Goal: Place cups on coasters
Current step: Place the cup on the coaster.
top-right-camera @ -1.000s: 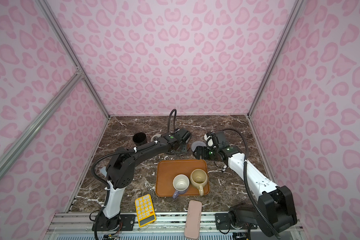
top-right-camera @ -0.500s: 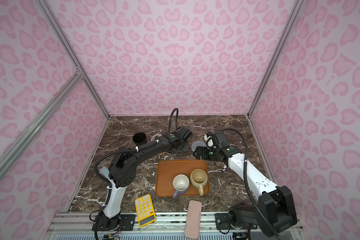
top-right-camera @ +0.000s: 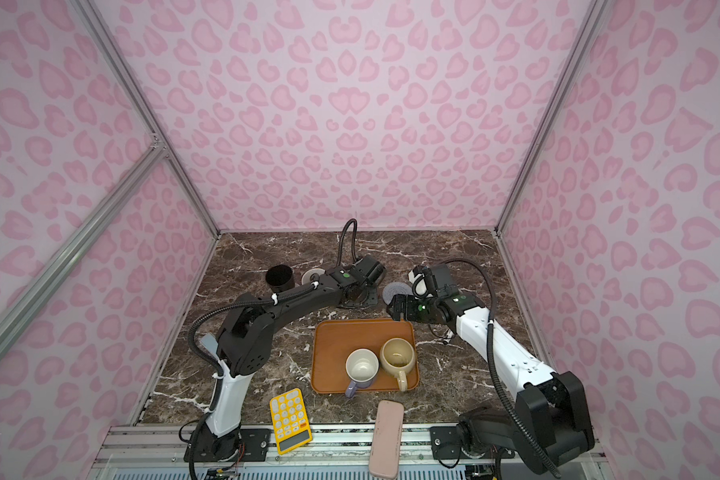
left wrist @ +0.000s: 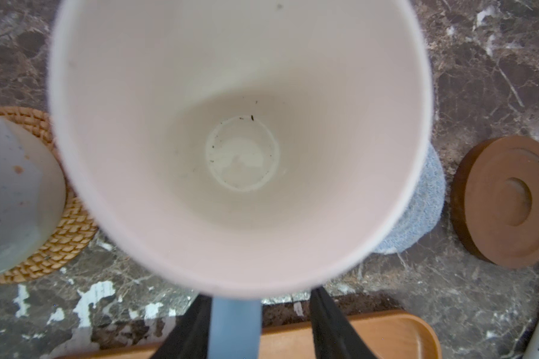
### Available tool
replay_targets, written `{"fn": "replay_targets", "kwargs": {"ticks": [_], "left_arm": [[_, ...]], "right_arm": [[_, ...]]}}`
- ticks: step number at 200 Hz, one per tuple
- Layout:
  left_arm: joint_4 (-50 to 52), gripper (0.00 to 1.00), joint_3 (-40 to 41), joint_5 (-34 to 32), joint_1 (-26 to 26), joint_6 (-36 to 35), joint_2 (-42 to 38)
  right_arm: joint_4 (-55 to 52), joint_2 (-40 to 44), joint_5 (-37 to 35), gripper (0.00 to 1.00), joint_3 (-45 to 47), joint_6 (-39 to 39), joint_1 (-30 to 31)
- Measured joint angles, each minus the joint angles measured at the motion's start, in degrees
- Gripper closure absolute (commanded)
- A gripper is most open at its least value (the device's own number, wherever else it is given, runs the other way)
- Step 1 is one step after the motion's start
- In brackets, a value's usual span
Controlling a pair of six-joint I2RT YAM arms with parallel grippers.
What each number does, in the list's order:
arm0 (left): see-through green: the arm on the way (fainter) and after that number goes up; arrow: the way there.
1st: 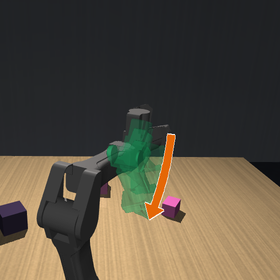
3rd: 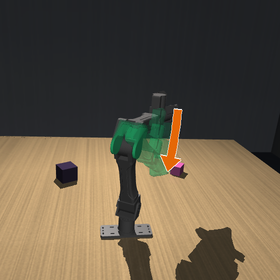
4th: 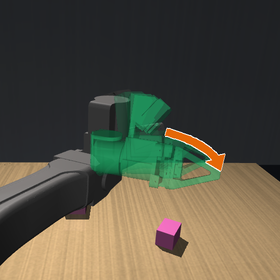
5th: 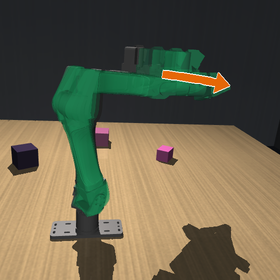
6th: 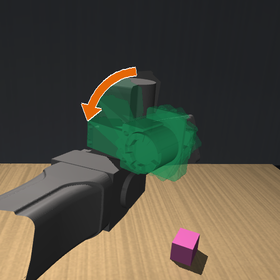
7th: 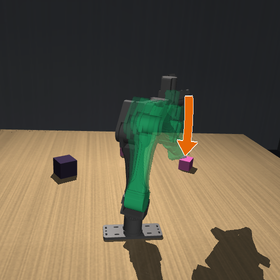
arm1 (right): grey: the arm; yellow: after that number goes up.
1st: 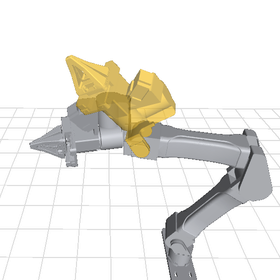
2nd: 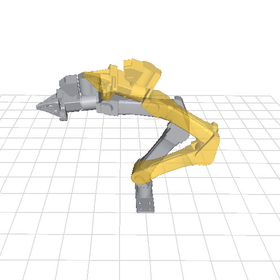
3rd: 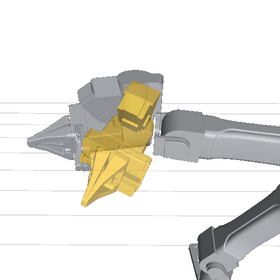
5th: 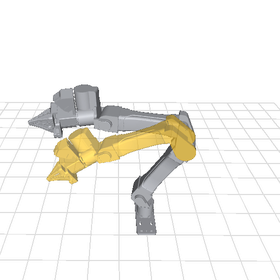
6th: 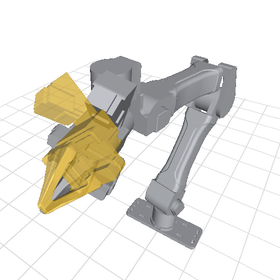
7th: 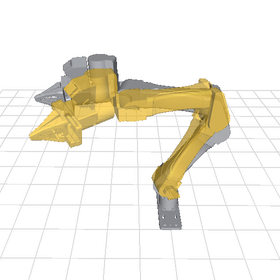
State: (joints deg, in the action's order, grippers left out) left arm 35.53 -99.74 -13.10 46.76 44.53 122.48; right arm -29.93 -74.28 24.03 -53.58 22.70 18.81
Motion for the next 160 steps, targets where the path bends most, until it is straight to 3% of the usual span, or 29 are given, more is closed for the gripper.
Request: {"fn": "replay_targets", "kwargs": {"ticks": [44,97,160], "left_arm": [[0.24,0.41,2.58,-0.48,0.09,0.11,-4.79],[0.15,0.14,7.96,-0.37,0.13,0.5,-15.04],[1.4,0.12,17.9,3.89,-0.66,3.28,-28.28]], "right_arm": [[-2.38,1.62,-1.73,0.04,-0.5,0.0,1.31],[-12.5,4.2,-11.65,0.11,-5.4,1.64,11.37],[-25.29,5.42,-24.17,0.2,-11.26,10.12,29.94]]}}
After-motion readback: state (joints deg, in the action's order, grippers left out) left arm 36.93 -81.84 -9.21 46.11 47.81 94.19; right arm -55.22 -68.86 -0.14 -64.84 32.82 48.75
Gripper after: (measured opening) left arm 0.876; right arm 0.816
